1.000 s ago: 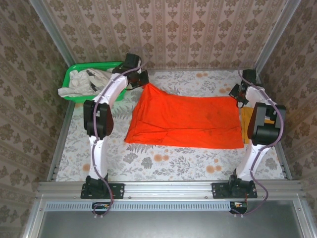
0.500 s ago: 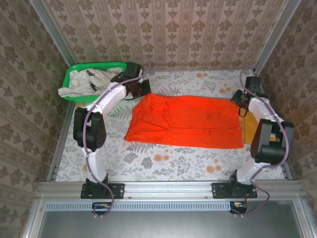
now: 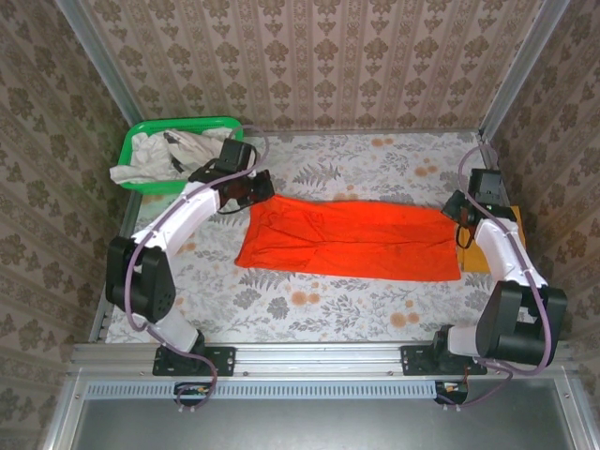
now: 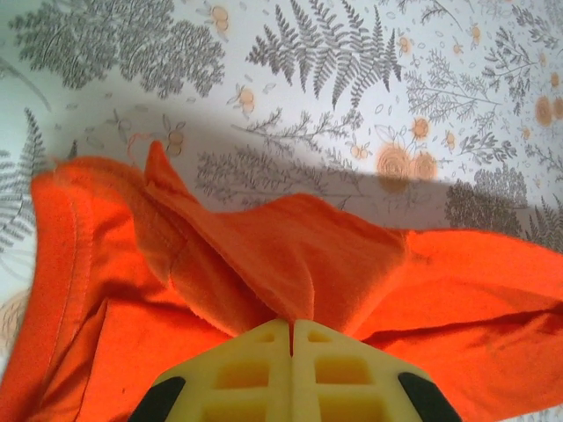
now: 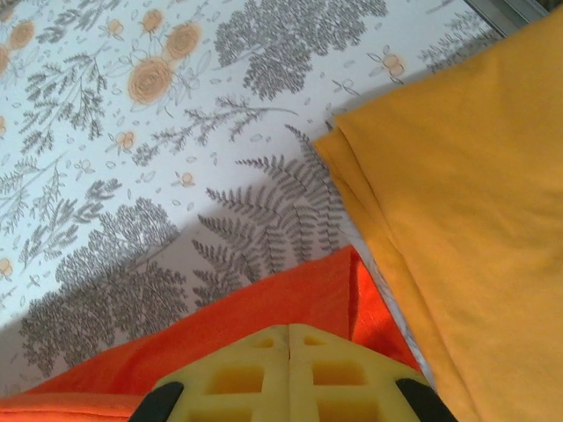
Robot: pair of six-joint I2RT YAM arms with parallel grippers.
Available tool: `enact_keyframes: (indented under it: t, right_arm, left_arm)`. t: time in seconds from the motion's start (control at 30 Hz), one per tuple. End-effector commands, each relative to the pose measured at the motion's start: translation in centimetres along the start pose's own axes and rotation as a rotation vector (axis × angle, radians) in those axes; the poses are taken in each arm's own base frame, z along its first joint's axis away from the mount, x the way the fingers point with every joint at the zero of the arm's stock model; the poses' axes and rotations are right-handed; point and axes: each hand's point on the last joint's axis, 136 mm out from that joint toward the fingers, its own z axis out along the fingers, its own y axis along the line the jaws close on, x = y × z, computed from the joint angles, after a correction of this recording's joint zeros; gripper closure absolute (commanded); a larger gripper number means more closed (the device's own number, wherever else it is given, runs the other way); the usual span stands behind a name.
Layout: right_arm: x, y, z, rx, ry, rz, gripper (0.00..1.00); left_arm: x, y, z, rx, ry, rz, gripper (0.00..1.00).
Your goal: Fold and stack the t-shirts
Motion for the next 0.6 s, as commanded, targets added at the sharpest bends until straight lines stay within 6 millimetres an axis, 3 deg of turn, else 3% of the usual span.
enact_keyframes:
  t: [0.0,0.27,0.57]
  right_arm:
    - [1.7,-1.6,-1.0,0.060,0.020,0.005,1.00]
    - [4.0,-3.8,-1.5,0.136,0.069,0.026,1.00]
    - [5.3,-6.4,-1.8,0.226,0.110,0.072,1.00]
  left_arm:
    - [0.8,0.6,-1.2,-0.004,-0.014,-0.051,1.00]
    - [4.5,2.8,-1.7,-0.026,0.023,-0.135,1.00]
    - [7.1,4.4,-2.1,-0.035,0.063,-0.225,1.00]
